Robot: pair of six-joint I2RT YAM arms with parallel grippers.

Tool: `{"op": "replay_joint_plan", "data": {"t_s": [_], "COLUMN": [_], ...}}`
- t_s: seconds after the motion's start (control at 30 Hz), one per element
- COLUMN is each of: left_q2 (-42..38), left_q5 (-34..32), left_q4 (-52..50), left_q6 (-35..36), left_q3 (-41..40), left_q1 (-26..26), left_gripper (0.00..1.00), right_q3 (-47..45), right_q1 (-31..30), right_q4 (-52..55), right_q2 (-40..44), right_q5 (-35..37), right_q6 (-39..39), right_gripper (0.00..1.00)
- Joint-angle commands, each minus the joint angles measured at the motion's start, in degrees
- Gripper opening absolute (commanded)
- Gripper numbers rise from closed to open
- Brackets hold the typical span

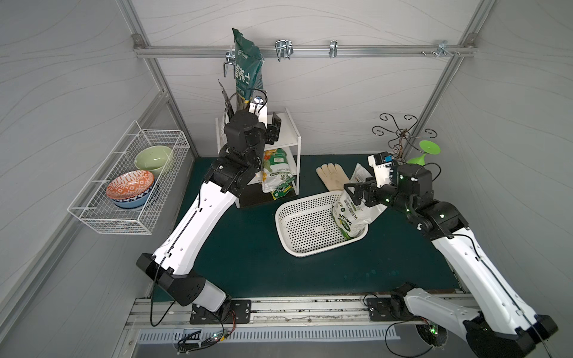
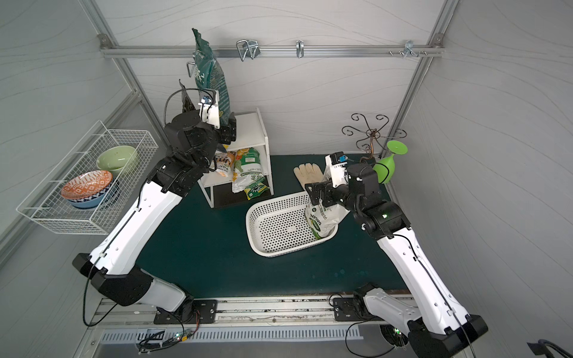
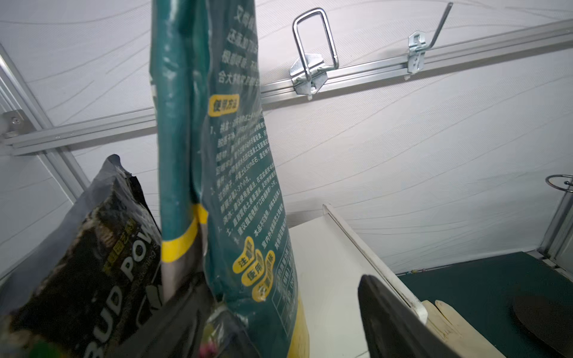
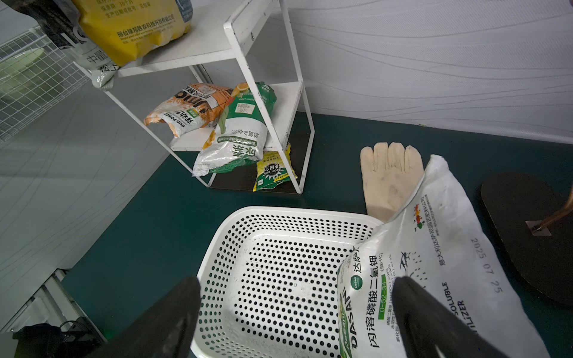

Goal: Take down the fertilizer bag from the shelf
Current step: Pick up the fertilizer bag from the shelf.

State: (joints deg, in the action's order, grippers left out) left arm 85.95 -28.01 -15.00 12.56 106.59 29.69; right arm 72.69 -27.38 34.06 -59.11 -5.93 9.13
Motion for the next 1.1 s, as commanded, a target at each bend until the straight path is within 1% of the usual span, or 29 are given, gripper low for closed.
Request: {"op": "replay_joint_plan", "data": {"t_s": [0.0, 0.2, 0.4, 0.5, 0.6, 0.63, 0.8, 1.0, 1.07], "left_q2": [-3.0, -9.1, -14.4, -16.7, -17.4, -16.9, -10.0, -2.6, -0.7], "left_q5": [2.8, 5.1, 7.1, 8.7, 9.4, 9.4, 9.3, 5.8, 5.2], "left_q4": [3.3, 4.7, 8.3, 9.0, 12.2, 12.4, 9.9, 10.7, 10.9], "left_q6": [-4.0, -7.1, -6.8, -8.2, -7.1, -6.6, -3.7, 0.6, 1.1], "left_q3": [0.5, -6.9, -13.6, -16.1, -18.0, -17.7, -9.9, -2.0, -1.3], "left_q1": [-0.4, -0.4, -0.4, -0.4, -0.5, -0.4, -0.4, -1.2, -1.9], "left_gripper": [0.81, 0.82, 0.83, 0.83, 0.83, 0.83, 0.84, 0.86, 0.84], "right_q3": [0.3, 0.2, -1.5, -2.3, -3.2, -3.3, -3.5, -5.3, -5.6], "right_q1": [-0.3, -0.3, -0.3, -0.3, -0.3, -0.3, -0.3, -0.3, -0.3], "right_q4": [-0.6, -1.0, -2.1, -2.3, -2.6, -2.6, -2.0, -1.7, -1.2], "right_q2": [-0.3, -1.8, -1.7, -1.1, -0.7, -0.7, -0.2, 2.0, 2.3], "right_q5": [0.7, -0.4, -0.8, -0.5, -0.1, -0.1, 0.1, 2.2, 2.6], "right_q6": [-0.9, -0.3, 0.8, 0.8, 0.6, 0.4, -0.2, -0.9, -1.3], "right_gripper": [0.99, 0.99, 0.98, 0.99, 0.99, 0.99, 0.99, 0.99, 0.99]}}
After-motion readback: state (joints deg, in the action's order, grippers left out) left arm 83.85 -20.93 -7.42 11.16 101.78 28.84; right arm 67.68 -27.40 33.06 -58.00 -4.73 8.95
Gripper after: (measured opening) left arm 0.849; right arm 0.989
